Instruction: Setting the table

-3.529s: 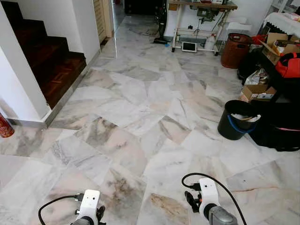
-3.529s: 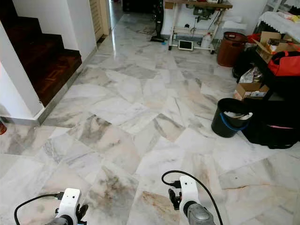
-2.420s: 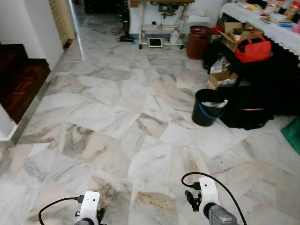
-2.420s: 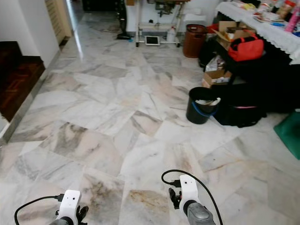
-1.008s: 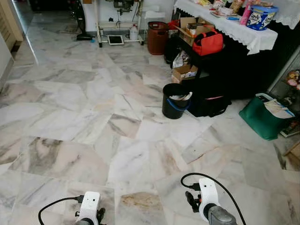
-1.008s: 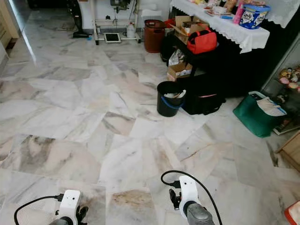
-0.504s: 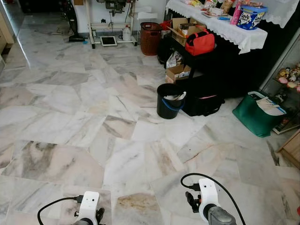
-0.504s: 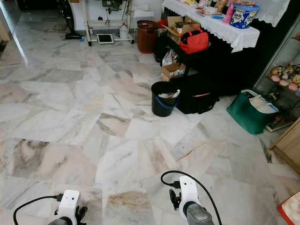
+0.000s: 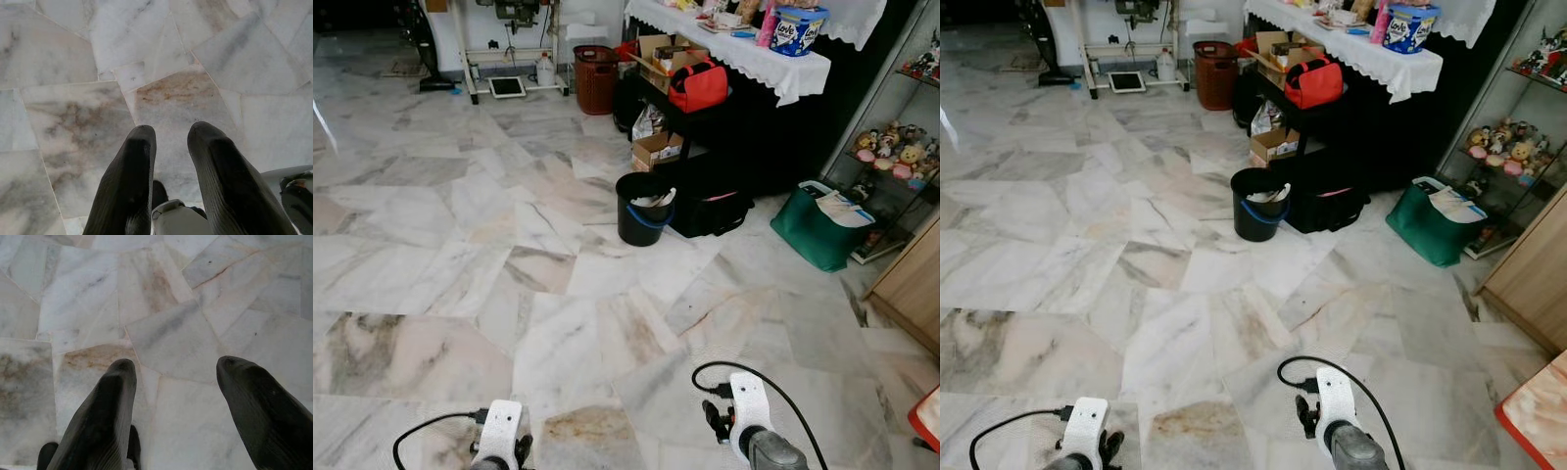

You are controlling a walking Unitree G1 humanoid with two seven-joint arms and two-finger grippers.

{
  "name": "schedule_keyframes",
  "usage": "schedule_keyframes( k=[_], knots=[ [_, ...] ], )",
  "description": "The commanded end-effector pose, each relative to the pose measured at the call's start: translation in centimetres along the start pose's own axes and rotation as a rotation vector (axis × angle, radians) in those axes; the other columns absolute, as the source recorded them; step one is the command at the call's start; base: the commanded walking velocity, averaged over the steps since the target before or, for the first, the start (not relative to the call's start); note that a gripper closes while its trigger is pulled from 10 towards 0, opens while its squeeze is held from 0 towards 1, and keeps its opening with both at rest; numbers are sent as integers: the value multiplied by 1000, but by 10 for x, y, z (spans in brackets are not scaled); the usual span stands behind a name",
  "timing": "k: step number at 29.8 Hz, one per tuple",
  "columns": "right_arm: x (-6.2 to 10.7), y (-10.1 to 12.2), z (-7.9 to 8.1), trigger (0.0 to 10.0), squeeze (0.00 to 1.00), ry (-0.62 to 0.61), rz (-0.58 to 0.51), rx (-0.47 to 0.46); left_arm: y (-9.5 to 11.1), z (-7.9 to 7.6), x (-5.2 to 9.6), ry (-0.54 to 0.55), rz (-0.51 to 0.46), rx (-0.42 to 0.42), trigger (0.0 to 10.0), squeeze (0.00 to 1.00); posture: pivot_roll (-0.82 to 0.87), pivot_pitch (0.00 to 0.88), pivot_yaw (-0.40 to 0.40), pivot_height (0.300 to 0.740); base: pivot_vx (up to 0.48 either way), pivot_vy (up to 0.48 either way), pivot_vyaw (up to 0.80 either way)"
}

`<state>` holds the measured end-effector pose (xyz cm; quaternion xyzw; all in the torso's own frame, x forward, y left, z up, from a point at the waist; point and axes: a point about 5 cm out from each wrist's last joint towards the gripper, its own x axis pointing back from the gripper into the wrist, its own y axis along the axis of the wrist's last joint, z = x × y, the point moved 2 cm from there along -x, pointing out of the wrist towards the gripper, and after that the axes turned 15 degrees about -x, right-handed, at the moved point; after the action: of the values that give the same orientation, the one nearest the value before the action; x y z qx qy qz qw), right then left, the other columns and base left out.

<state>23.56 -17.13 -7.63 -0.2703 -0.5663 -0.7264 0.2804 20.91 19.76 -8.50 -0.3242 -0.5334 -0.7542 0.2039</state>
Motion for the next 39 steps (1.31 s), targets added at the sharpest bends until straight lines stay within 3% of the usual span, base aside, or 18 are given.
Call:
schedule_keyframes(
  k=[1, 8, 13, 39],
  knots=[
    [1, 2, -6, 10000, 0, -18, -1, -8, 0, -4, 0, -4, 4, 6, 10000, 0, 102, 0, -79, 740, 0, 0, -669],
    [1, 3, -7, 10000, 0, -21, -4, -6, 2, -6, -1, -13, -3, -9, 10000, 0, 100, 0, -84, 740, 0, -69, -663],
    [1, 4, -8, 10000, 0, -21, -5, -3, 2, -7, -1, -7, -8, 35, 10000, 0, 99, 0, -85, 740, 0, -192, -668],
    [1, 4, -8, 10000, 0, -30, -10, -6, 4, -7, -2, -13, -11, 5, 10000, 0, 92, 0, -84, 740, 0, -30, -666]
  ],
)
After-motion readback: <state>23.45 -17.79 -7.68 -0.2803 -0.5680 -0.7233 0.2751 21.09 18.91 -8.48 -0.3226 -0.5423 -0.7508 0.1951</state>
